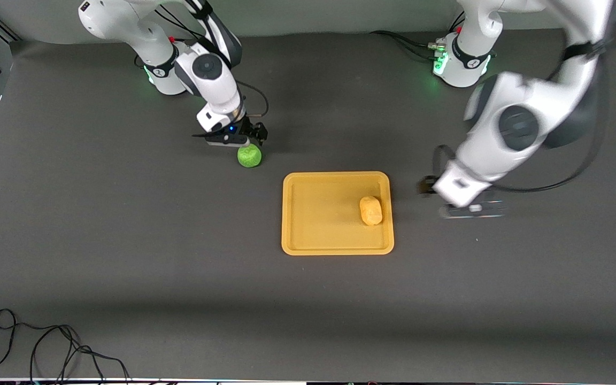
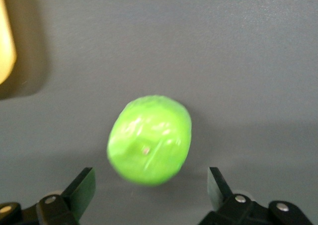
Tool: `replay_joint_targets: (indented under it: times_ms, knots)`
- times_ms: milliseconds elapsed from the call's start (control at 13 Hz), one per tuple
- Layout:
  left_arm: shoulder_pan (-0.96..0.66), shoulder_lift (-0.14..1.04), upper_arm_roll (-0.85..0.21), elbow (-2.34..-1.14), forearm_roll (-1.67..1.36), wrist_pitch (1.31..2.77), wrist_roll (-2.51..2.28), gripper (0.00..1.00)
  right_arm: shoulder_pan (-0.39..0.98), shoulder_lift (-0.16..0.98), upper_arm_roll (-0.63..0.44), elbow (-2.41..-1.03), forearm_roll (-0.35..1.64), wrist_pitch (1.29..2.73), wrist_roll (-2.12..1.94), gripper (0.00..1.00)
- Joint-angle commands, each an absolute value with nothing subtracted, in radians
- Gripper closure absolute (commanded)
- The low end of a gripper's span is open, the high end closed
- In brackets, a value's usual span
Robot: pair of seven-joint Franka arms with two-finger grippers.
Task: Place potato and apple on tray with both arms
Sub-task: 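Grasp the green apple with the right gripper while the left gripper withdraws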
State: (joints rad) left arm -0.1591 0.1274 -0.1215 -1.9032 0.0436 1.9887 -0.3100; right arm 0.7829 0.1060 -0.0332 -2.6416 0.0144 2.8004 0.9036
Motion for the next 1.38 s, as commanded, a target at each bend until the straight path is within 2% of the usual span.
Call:
replay_joint_targets:
  times_ms: [0, 154, 308, 385, 462, 615, 769, 1154, 1308]
  knots:
    - [-0.051, 0.033, -0.107, -1.936, 0.071, 1.947, -0.104, 0.00, 0.793, 0.190, -0.061, -2.619, -0.003, 2.888, 0.927, 0.00]
    - [0.010, -0.014, -0.103, -1.931, 0.071, 1.908, 0.016, 0.00, 0.793, 0.221, -0.069, -2.611, -0.003, 2.916, 0.927, 0.00]
    - [0.061, -0.017, -0.104, -1.854, 0.071, 1.872, 0.079, 0.00, 0.796, 0.230, -0.074, -2.603, -0.005, 2.919, 0.927, 0.00]
    - [0.069, -0.011, -0.104, -1.801, 0.068, 1.789, 0.095, 0.00, 0.798, 0.236, -0.074, -2.603, -0.014, 2.927, 0.919, 0.34]
    - [0.069, -0.011, -0.104, -1.767, 0.067, 1.729, 0.095, 0.00, 0.798, 0.236, -0.074, -2.603, -0.040, 2.925, 0.919, 0.56]
    - [0.064, -0.024, -0.110, -1.756, 0.063, 1.701, 0.075, 0.00, 0.793, 0.218, -0.077, -2.588, -0.049, 2.910, 0.917, 0.58]
    - [0.064, -0.044, -0.112, -1.755, 0.060, 1.703, 0.071, 0.00, 0.792, 0.166, -0.095, -2.539, -0.052, 2.791, 0.911, 0.59]
    - [0.069, -0.046, -0.107, -1.743, 0.008, 1.706, 0.066, 0.00, 0.790, 0.080, -0.161, -2.123, -0.071, 2.129, 0.832, 0.59]
    - [0.069, -0.046, -0.107, -1.743, 0.008, 1.706, 0.066, 0.00, 0.788, 0.080, -0.178, -1.949, -0.054, 1.943, 0.786, 0.59]
